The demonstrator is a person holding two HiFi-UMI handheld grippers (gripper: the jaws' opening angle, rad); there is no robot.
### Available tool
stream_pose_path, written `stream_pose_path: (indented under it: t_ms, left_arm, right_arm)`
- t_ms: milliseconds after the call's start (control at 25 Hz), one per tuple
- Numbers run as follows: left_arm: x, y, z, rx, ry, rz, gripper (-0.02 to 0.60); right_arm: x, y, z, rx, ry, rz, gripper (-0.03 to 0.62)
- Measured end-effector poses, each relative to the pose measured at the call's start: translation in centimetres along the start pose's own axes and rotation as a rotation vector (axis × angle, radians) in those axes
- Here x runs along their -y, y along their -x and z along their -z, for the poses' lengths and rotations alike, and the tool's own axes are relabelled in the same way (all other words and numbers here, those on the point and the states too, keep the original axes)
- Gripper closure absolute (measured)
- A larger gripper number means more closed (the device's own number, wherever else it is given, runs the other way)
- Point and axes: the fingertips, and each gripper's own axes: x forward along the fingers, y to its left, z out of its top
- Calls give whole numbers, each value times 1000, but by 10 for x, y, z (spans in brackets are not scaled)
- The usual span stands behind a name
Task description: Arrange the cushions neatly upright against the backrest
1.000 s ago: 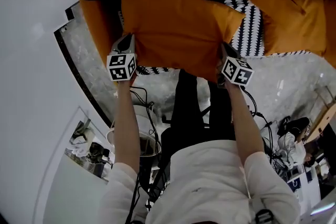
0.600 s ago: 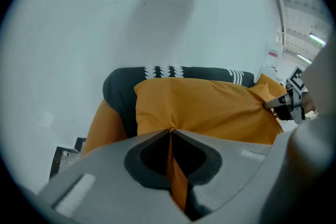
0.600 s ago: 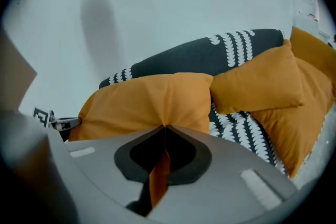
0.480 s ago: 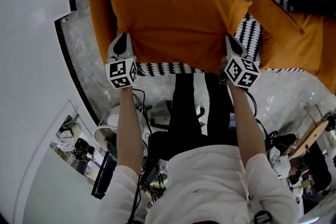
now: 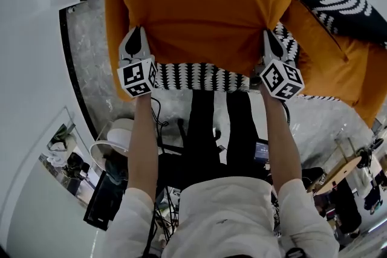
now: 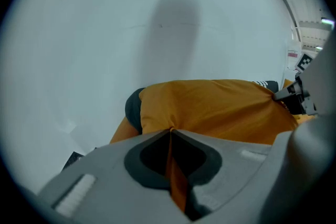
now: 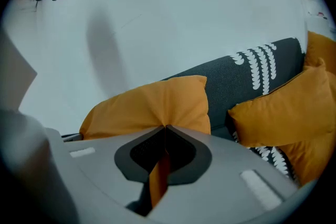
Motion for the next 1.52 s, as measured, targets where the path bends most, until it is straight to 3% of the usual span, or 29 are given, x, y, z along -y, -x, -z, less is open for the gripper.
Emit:
stream_pose_path:
  t_ms: [320,560,960,1200,1520]
  left_arm:
    - [-20,-18,-20,87,14,-90,571]
    - [-32,-25,-29,171,43,-90,571]
    - [-44,-37,-61,272,5,-119,571]
    - [-48,-26,-55,289,29,-126,571]
    - [-53,-57,-30,211,26,-80,569]
  right_arm:
    - [-20,-28,-39,108,-1,-68,568]
    - [-30,-47,-55,181,33,-99,568]
    - [-38,-55,-65,235,40,-102,568]
    - [-49,-42,-65,268,83,-105,568]
    - [-40,-73,-50,220,110,-78,568]
